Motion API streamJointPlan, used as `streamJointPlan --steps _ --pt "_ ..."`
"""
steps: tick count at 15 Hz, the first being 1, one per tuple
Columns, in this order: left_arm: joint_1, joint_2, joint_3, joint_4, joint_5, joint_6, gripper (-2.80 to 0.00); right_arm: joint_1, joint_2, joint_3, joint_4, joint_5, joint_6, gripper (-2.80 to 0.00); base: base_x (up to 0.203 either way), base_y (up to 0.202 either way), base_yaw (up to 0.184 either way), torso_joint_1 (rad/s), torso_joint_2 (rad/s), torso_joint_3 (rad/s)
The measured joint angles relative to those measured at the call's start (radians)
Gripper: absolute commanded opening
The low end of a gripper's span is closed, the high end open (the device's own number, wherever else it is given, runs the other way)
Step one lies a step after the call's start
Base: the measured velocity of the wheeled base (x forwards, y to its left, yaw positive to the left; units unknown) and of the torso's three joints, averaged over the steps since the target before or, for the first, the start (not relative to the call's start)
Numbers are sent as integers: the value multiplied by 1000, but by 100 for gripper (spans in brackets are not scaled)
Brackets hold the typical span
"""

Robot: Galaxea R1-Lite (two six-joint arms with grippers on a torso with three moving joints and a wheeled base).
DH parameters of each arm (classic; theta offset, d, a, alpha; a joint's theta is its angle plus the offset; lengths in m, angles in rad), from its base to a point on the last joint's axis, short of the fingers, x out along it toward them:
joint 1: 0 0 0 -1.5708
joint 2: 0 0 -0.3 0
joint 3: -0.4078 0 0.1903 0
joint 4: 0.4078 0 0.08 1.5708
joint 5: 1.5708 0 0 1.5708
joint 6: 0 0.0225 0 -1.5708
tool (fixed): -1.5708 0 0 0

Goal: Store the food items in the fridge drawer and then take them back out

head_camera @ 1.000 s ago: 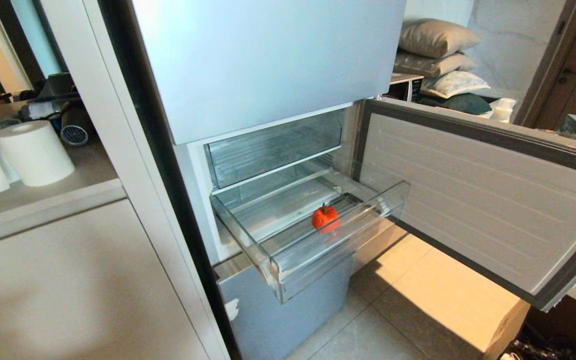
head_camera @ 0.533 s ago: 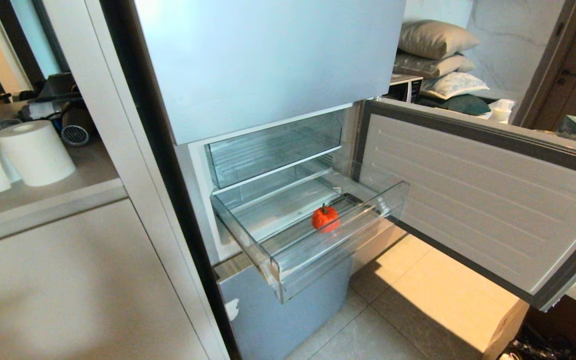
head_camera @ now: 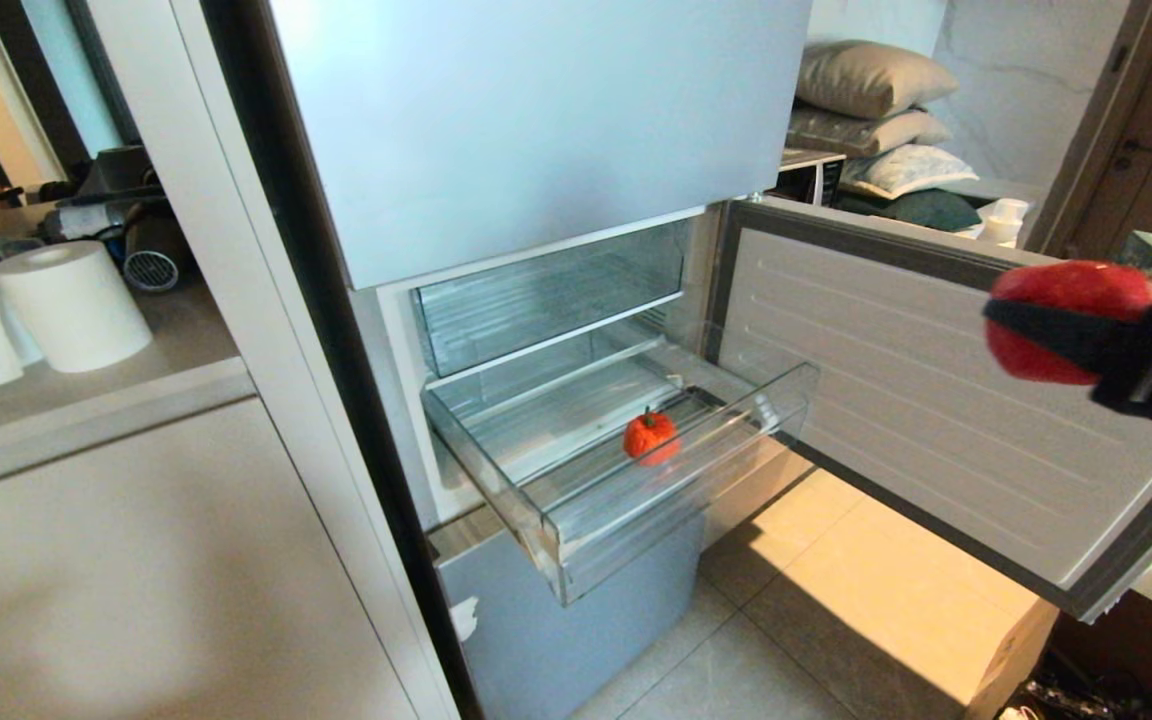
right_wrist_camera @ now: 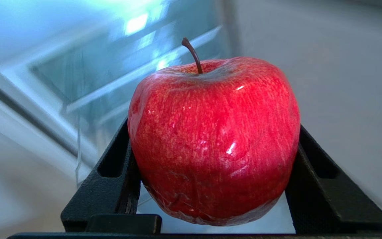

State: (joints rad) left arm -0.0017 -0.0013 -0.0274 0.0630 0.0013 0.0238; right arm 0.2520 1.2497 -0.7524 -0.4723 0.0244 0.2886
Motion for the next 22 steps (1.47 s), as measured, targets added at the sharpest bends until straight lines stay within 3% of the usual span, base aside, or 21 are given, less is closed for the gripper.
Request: streamJointPlan --steps 3,7,10,13,14,22 --pt "0 0 0 0 0 0 -280 110 350 -177 -75 -64 20 -280 0 0 0 0 0 0" --pt "0 0 0 0 0 -1 -280 246 786 -576 -104 -228 -27 -280 0 0 0 0 0 0" --pt "0 0 0 0 0 0 -280 329 998 -792 -93 -303 -53 -280 0 0 0 0 0 0" --pt "0 0 0 0 0 0 -280 362 1120 -906 -65 -338 -58 -280 0 0 0 0 0 0" --pt "0 0 0 0 0 0 -280 363 1145 -933 -38 -342 -59 0 0 0 0 0 0 0" --pt "0 0 0 0 0 0 -280 366 1215 -1085 -14 -374 -59 0 0 0 0 0 0 0"
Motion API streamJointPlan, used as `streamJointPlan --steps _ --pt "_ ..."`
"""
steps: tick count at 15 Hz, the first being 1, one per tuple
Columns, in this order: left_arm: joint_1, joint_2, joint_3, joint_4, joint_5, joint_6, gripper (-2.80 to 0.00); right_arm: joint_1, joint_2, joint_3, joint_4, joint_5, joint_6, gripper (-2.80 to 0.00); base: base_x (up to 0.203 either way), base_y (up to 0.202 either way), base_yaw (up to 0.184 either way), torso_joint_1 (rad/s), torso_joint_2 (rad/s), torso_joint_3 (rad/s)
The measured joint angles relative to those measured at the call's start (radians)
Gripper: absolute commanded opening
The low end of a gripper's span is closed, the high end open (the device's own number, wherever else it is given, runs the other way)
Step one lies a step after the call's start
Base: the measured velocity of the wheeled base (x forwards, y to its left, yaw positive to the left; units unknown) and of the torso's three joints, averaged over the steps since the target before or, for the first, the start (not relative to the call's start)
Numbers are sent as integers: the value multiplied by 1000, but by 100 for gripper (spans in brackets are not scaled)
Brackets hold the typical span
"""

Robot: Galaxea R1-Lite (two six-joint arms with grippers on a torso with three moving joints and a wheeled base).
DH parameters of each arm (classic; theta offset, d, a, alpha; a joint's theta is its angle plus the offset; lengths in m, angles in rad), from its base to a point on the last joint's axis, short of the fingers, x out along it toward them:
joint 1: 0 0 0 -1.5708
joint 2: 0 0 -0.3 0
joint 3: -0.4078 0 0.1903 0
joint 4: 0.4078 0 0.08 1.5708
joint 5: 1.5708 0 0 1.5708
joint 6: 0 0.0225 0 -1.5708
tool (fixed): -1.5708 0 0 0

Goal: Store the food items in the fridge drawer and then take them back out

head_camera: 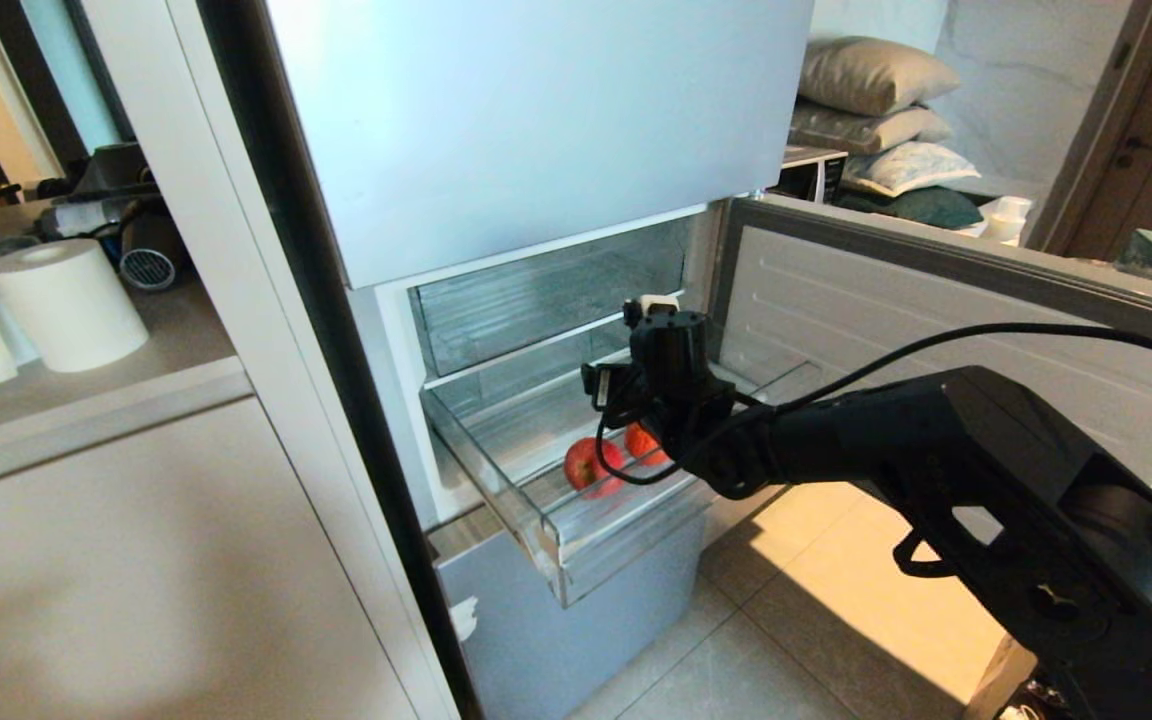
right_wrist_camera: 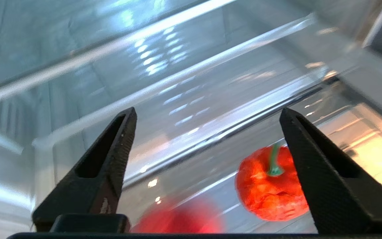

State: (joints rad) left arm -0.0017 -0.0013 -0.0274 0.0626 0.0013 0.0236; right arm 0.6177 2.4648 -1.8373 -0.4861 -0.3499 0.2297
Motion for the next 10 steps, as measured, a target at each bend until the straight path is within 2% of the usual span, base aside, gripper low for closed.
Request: streamJointPlan --steps 1,3,5,10 --pt "0 0 0 0 0 0 -280 2 -13 0 2 -14 1 -280 0 0 0 0 0 0" --pt "0 0 0 0 0 0 -280 7 -73 34 13 -23 4 -280 0 0 0 0 0 0" --pt "0 0 0 0 0 0 -280 15 -170 144 32 -31 9 -280 0 0 0 0 0 0" --pt "0 0 0 0 0 0 -280 31 -489 631 50 -67 31 -280 0 0 0 0 0 0"
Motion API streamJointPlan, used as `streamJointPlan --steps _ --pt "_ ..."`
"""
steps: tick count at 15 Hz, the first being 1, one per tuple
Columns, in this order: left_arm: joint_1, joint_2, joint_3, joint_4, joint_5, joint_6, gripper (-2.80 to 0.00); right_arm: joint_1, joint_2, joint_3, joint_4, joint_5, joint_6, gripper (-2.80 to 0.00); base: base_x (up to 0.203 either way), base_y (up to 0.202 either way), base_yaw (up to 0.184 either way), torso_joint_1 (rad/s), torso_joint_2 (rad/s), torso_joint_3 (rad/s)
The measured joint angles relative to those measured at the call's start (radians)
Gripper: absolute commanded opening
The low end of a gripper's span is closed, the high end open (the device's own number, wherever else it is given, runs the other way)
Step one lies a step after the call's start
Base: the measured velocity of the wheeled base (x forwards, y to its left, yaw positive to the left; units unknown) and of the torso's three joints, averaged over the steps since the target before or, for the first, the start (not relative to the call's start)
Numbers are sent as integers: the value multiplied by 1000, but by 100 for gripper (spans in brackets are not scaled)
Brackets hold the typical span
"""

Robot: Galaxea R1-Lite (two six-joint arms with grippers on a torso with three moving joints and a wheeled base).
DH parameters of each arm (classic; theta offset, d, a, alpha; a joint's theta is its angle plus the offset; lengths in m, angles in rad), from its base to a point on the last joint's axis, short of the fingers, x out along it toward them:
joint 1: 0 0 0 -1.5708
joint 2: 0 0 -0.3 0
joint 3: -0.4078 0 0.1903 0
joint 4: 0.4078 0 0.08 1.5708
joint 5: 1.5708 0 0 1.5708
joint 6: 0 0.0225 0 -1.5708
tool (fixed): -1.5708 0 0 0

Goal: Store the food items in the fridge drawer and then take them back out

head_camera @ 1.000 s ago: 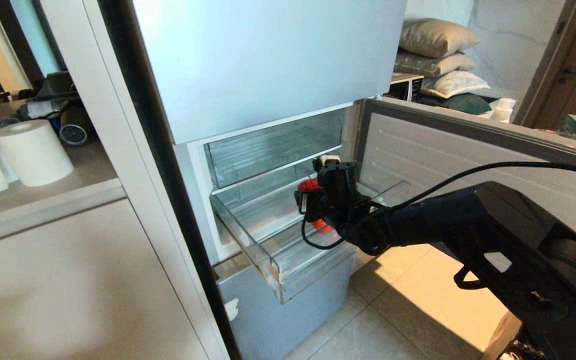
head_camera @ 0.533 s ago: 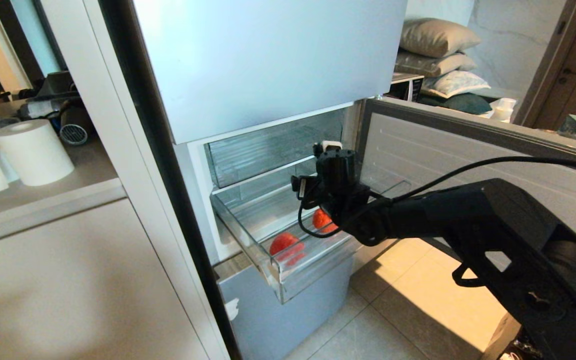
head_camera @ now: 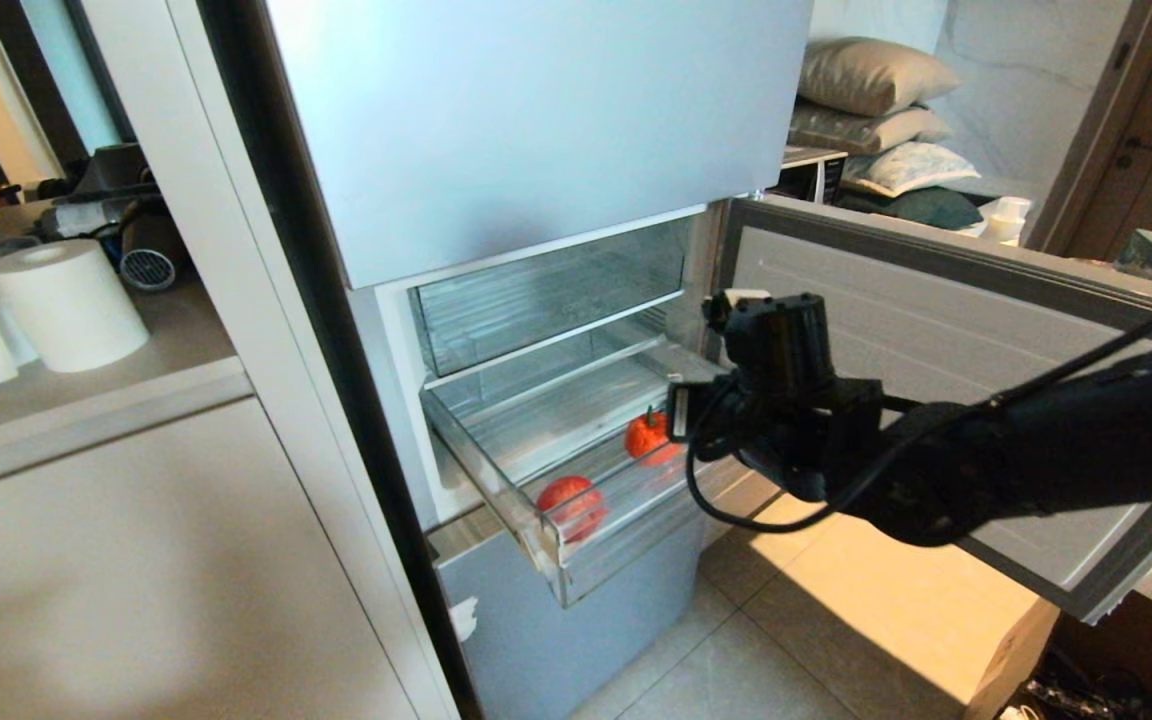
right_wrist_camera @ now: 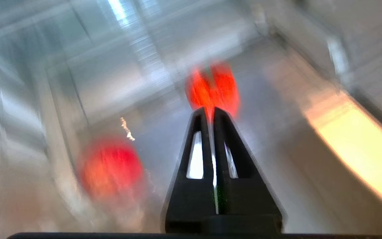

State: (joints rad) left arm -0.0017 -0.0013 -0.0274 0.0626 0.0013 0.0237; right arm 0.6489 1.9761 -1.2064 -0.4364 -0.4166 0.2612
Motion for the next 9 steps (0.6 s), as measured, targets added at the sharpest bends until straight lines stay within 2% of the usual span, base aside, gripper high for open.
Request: streamJointPlan --steps 3,5,9 --pt "0 0 0 0 0 0 -280 6 -162 304 41 -8 10 -280 0 0 0 0 0 0" --pt "0 0 0 0 0 0 -280 19 -224 442 63 -9 56 -280 0 0 0 0 0 0" --pt "0 0 0 0 0 0 -280 43 -167 503 8 -7 136 -280 0 0 0 0 0 0"
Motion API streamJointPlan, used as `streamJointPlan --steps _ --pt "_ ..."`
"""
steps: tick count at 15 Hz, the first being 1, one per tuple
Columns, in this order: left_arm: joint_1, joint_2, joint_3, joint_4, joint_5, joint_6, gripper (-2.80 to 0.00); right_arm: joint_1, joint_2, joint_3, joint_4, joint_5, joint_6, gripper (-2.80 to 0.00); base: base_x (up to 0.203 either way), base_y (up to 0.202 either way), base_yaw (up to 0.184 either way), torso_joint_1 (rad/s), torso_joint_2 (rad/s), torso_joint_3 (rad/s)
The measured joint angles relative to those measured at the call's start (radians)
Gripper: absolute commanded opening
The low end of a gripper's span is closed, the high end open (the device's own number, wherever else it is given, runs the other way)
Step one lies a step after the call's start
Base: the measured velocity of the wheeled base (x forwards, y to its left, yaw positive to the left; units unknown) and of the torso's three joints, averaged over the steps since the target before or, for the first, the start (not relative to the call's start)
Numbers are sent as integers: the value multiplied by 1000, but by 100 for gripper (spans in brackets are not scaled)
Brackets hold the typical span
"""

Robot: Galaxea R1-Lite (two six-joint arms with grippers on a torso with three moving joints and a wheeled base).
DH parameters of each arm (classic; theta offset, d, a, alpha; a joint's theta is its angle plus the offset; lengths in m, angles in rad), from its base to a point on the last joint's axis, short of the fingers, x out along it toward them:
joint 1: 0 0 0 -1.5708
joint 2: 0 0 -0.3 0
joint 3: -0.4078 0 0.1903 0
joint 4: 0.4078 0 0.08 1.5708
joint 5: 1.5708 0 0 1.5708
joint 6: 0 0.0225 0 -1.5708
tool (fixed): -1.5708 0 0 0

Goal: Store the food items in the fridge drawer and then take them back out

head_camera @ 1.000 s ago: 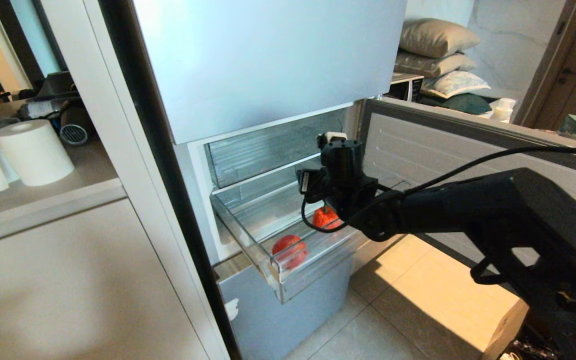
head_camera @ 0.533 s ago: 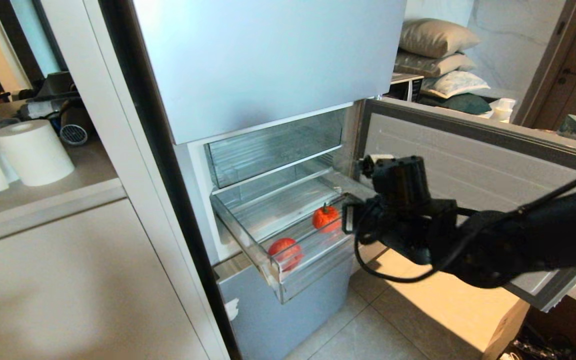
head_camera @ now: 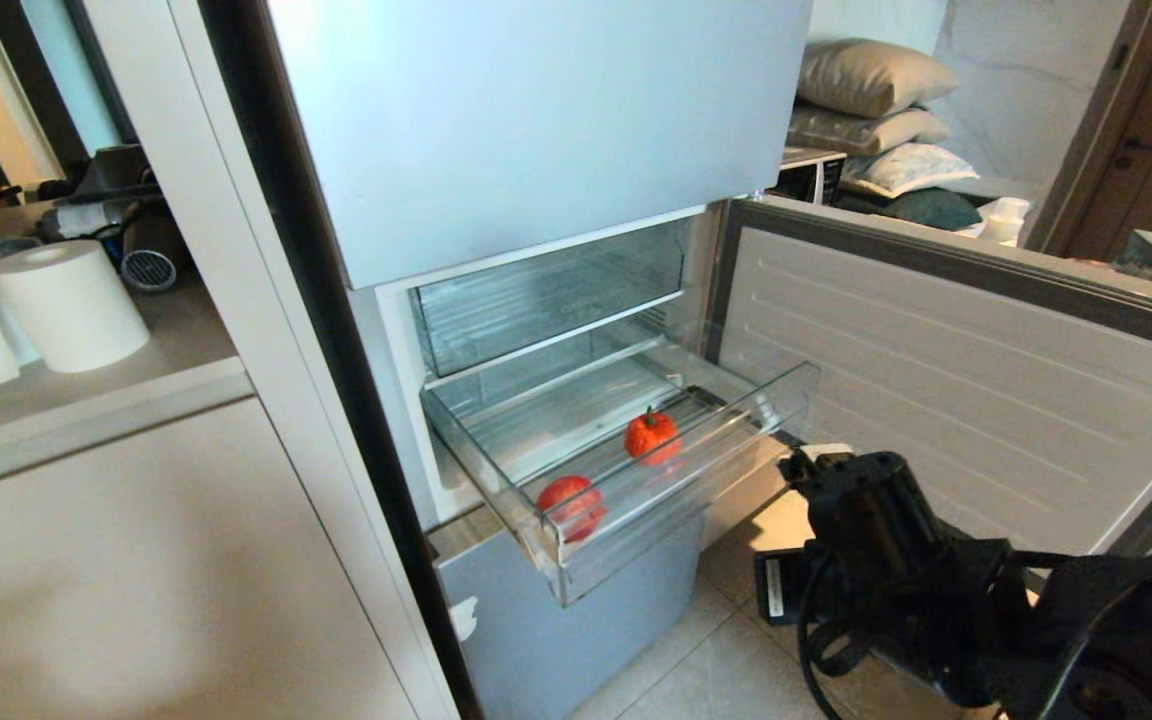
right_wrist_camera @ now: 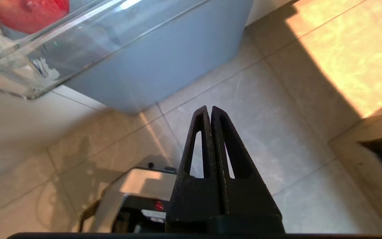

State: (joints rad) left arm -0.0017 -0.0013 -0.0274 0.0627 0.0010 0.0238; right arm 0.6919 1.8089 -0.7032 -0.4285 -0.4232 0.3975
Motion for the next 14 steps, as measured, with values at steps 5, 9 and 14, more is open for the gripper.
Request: streamJointPlan --steps 5,9,14 --pt "0 0 0 0 0 0 -280 6 268 -123 -292 0 -68 -280 0 0 0 0 0 0" --pt "0 0 0 0 0 0 -280 2 501 -520 -332 -11 -107 -280 0 0 0 0 0 0" --pt "0 0 0 0 0 0 -280 10 621 -869 -321 -84 -75 -280 0 0 0 0 0 0"
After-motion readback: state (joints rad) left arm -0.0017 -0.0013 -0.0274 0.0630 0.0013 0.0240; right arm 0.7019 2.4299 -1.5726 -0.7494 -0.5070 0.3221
